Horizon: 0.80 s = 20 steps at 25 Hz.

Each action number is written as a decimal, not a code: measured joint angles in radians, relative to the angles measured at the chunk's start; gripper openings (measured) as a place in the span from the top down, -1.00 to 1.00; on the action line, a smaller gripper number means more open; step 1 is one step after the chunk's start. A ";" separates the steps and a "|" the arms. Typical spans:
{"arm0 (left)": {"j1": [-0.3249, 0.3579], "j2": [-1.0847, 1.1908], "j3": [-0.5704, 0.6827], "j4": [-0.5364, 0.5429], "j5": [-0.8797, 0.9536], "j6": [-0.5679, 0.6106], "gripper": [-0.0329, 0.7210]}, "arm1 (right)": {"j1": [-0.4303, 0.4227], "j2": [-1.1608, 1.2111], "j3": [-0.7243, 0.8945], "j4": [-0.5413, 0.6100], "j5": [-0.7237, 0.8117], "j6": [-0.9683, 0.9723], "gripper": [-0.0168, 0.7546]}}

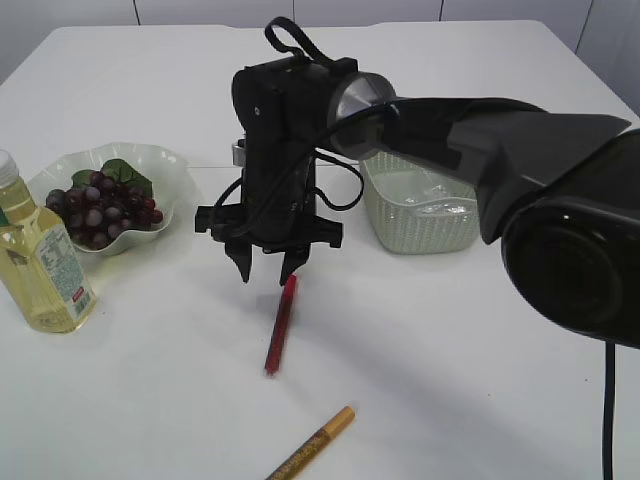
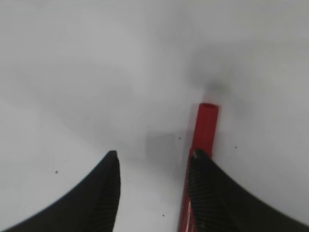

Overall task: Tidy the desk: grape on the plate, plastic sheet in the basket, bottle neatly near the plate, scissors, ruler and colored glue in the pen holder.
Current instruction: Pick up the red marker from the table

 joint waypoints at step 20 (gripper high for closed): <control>0.000 0.002 0.000 0.006 0.000 0.010 0.14 | 0.000 0.003 0.064 -0.064 0.006 0.000 0.06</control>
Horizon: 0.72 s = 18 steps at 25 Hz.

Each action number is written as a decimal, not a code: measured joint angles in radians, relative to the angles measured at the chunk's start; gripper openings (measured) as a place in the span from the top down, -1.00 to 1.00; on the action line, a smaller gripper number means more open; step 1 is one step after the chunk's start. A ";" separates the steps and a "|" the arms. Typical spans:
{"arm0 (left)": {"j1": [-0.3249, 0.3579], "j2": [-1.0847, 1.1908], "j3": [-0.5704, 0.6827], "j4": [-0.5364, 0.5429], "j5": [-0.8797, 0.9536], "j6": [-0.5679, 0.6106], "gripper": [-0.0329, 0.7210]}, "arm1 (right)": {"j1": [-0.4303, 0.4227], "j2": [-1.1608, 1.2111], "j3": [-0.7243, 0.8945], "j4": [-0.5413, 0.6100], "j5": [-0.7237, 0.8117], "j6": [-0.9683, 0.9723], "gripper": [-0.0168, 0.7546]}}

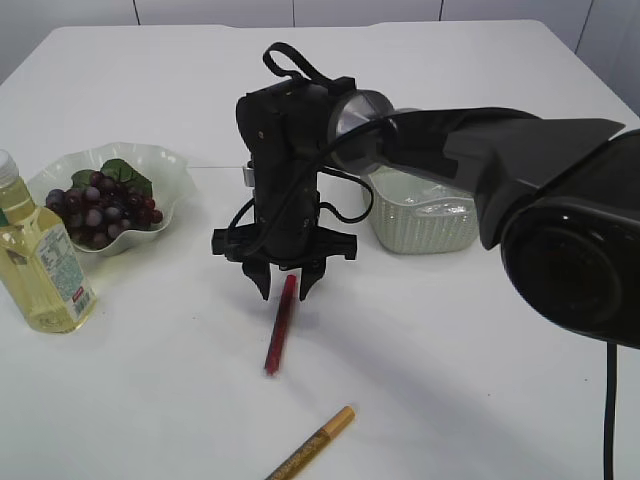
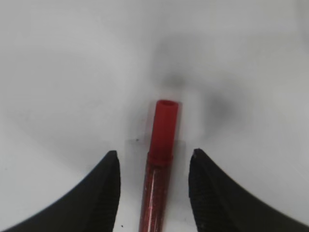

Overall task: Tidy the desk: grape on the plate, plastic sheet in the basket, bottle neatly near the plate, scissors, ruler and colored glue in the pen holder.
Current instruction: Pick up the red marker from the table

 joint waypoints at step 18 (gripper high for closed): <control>0.000 0.000 0.000 0.000 0.000 0.002 0.14 | 0.000 0.000 0.000 0.013 0.000 -0.002 0.06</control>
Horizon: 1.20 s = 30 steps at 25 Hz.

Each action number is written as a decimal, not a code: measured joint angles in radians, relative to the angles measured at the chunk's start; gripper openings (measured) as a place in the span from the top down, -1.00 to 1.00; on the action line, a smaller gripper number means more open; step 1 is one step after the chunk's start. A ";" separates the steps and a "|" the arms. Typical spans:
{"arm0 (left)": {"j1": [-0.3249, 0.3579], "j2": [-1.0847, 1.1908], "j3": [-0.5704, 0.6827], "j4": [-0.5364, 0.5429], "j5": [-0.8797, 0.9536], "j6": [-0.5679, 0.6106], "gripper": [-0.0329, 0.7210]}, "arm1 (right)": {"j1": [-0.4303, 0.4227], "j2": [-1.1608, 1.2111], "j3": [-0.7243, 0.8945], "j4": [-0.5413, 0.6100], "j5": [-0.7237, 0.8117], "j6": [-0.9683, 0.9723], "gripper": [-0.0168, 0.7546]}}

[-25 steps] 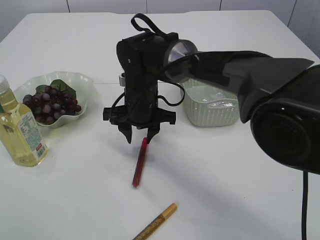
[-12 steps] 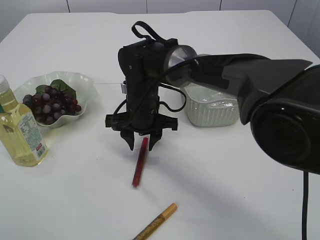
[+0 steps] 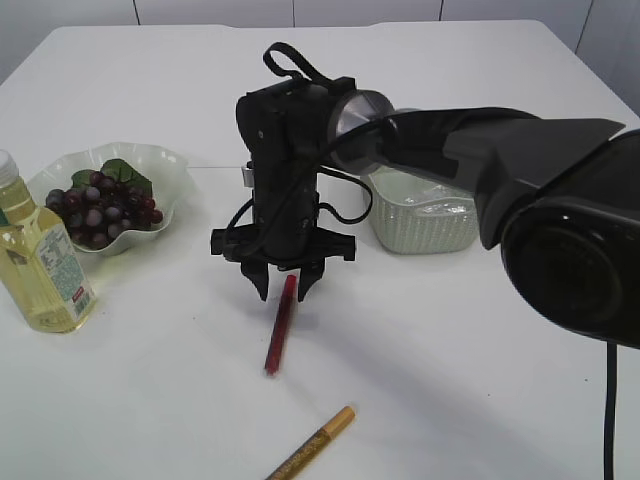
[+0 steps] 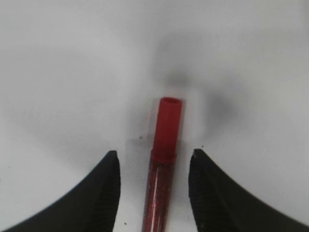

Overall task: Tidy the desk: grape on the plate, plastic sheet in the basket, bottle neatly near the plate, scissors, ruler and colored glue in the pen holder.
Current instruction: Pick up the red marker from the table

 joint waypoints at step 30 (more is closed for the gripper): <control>0.000 0.000 0.000 -0.008 0.000 0.000 0.14 | 0.000 0.024 0.002 -0.002 -0.002 -0.002 0.06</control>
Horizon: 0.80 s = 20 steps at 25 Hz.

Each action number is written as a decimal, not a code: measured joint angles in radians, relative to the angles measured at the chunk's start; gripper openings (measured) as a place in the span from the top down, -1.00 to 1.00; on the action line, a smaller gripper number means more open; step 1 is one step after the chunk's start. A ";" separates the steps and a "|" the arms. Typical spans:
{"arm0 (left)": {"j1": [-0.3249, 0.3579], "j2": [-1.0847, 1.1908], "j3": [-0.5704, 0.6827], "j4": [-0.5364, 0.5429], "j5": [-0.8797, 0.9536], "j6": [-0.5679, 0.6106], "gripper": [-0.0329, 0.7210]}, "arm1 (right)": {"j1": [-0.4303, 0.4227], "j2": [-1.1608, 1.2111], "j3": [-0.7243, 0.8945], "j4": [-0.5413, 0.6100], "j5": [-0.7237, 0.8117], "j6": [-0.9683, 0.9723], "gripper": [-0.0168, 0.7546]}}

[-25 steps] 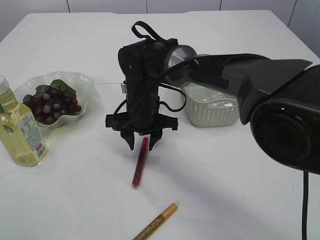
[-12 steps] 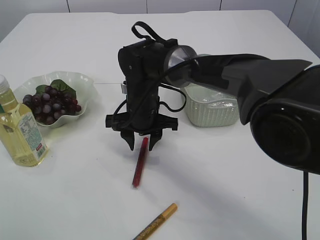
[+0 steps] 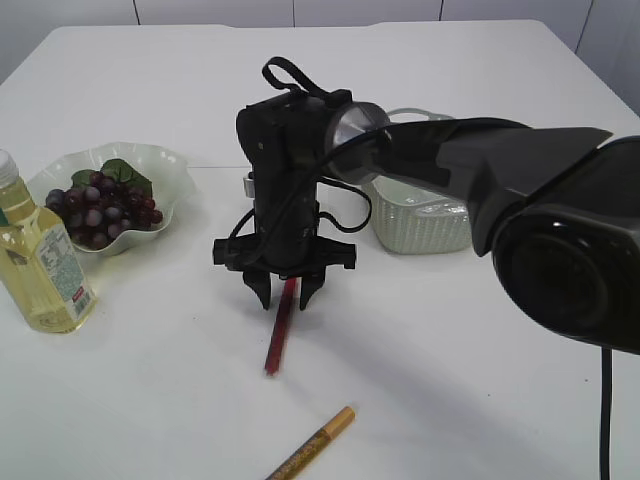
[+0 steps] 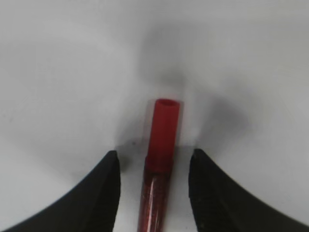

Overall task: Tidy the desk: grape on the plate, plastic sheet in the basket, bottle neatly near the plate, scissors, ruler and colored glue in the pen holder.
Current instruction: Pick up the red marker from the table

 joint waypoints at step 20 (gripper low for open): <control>0.000 0.016 0.000 -0.002 0.000 0.000 0.14 | 0.000 0.000 0.000 0.004 0.000 0.000 0.06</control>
